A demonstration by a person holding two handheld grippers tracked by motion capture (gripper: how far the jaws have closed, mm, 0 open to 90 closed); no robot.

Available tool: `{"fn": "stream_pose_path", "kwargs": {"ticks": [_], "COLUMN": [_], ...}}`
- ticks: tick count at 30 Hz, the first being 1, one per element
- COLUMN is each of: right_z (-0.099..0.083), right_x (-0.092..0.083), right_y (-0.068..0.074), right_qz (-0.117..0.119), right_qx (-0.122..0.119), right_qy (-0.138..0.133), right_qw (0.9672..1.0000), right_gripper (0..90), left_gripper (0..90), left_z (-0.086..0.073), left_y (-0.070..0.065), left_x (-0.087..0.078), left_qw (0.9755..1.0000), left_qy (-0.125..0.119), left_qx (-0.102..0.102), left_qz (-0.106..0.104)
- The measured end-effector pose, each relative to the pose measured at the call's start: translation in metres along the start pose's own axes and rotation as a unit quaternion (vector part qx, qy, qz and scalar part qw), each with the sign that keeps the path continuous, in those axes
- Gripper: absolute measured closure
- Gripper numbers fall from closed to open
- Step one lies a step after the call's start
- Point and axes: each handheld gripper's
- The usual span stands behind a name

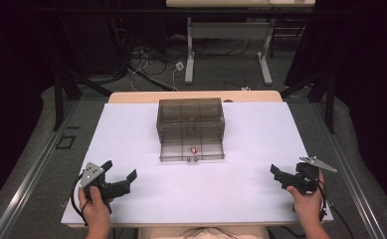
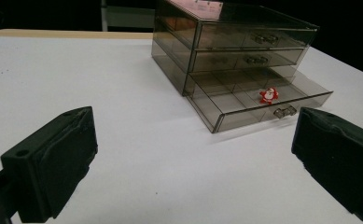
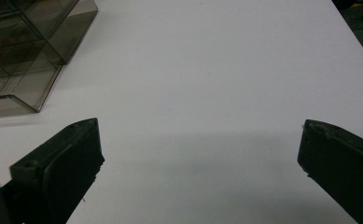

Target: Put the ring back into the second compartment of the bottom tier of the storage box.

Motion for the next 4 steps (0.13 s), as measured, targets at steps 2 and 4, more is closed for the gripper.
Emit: {"fn": "stream_pose_path", "kwargs": {"ticks": [2, 4], "right_z": [-0.0002, -0.0003], "right_x": [-0.0005, -0.0006], "right_y": [-0.0022, -0.0023], "right_qz": [-0.001, -0.003], "right_qx": [-0.001, 0.004], "right_qy": [-0.001, -0.001], "right_qw": [1.0, 1.0], "right_gripper": [0.0, 0.0], "left_gripper": [0.3, 0.3], "left_z": [0.0001, 0.0004], "left_y": [-0.0001, -0.0003], "left_x": [0.0001, 0.0002], "left_qw": [1.0, 1.0], "left_qy": [0.0, 0.001], "left_qx": [0.0, 0.001], "left_qz": [0.0, 0.0]}}
Point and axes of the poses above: each handheld gripper's, and its own axes: x roughly forward along the jaws, z roughly out of its top, y roughly to its left, and after that the axes turned 15 degrees about y, right-handed
